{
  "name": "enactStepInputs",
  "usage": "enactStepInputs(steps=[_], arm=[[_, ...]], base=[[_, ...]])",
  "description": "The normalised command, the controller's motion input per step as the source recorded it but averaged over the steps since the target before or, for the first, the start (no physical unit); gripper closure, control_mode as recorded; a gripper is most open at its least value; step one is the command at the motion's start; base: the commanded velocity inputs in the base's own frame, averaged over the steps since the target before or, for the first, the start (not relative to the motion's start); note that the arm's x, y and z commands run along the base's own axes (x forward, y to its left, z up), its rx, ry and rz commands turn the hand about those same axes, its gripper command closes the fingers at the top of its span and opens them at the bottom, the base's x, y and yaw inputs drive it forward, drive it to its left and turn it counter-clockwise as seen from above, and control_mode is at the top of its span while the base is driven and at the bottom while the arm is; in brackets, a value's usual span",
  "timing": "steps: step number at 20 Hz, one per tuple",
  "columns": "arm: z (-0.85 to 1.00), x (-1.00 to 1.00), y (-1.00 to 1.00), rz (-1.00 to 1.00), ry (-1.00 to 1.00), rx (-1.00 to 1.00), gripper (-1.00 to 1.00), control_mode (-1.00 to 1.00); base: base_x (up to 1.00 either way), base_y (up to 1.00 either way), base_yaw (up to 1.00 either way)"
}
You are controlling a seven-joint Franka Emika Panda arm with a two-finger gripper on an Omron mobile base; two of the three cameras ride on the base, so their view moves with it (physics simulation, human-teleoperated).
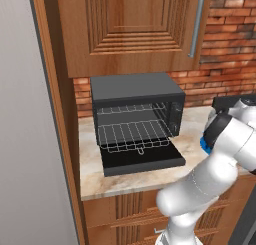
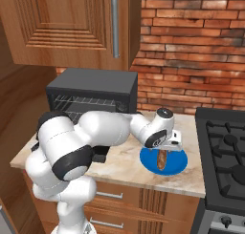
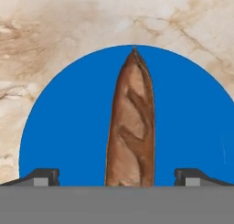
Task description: Pull the toaster oven rack outwards. Pick up the baguette from the plate and place it on the toaster oven rack. Close the toaster oven door fully and set the temperature to the lowest setting.
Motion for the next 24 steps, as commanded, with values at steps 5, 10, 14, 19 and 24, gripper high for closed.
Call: enactStepInputs(steps=[5,10,14,19,24], arm=[[-0.25,0.16,-0.15,0.0,0.02,0.04,-1.0,-1.0],[-0.3,0.02,-0.11,0.0,0.0,0.03,-1.0,-1.0],[-0.33,0.0,0.0,0.0,0.0,0.0,-1.0,-1.0],[-0.33,0.0,0.0,0.0,0.0,0.0,-1.0,-1.0],[-0.35,0.0,0.02,-0.01,0.0,0.0,-1.0,-1.0]], base=[[0.0,0.0,0.0],[0.0,0.0,0.0],[0.0,0.0,0.0],[0.0,0.0,0.0],[0.0,0.0,0.0]])
